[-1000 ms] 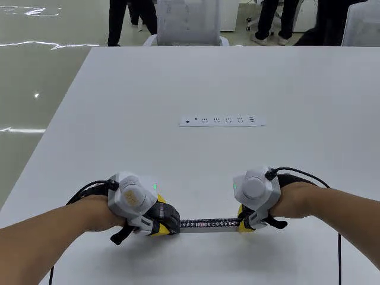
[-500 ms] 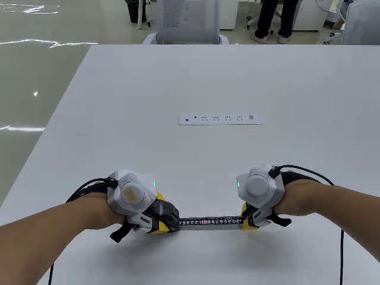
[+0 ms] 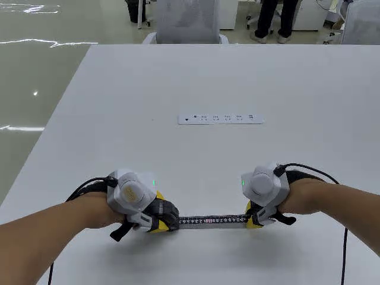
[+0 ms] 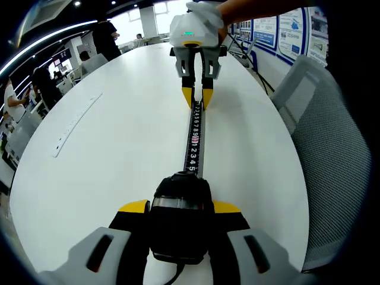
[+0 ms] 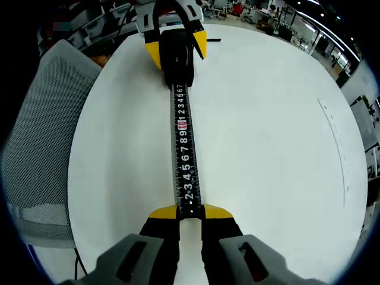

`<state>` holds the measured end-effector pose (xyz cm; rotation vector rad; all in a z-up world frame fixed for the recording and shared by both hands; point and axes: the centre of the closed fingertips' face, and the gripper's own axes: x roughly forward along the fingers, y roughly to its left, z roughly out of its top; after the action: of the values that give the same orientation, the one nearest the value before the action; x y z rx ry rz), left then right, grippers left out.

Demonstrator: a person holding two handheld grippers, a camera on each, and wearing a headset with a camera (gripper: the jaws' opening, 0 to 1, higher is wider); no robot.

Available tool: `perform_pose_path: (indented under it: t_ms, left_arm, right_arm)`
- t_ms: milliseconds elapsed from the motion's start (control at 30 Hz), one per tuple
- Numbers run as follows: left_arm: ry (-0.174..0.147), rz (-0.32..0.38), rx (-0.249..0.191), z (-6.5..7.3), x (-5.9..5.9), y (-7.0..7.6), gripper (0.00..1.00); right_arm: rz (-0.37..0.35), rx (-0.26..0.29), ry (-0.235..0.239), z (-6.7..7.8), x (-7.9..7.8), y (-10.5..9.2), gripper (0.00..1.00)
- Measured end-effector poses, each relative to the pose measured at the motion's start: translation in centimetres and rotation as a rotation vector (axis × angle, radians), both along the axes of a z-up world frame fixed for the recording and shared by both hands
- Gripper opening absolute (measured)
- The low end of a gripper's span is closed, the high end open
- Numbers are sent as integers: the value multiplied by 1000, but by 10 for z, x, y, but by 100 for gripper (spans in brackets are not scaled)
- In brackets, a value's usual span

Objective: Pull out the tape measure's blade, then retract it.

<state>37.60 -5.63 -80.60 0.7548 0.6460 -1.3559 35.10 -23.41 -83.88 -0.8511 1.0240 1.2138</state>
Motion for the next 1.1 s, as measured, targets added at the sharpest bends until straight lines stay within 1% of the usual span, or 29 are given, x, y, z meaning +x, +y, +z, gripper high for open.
perform_pose_path:
  t_ms: [567,1100]
  left_arm:
    - [2,2,-1,-1,-2,-1,34]
    - [2,4,-3,-2,-2,-1,34]
  right_arm:
    - [1,-14,-1,0,-4,-11,12]
    - [-5,-32,-1,-1,-5,-21,11]
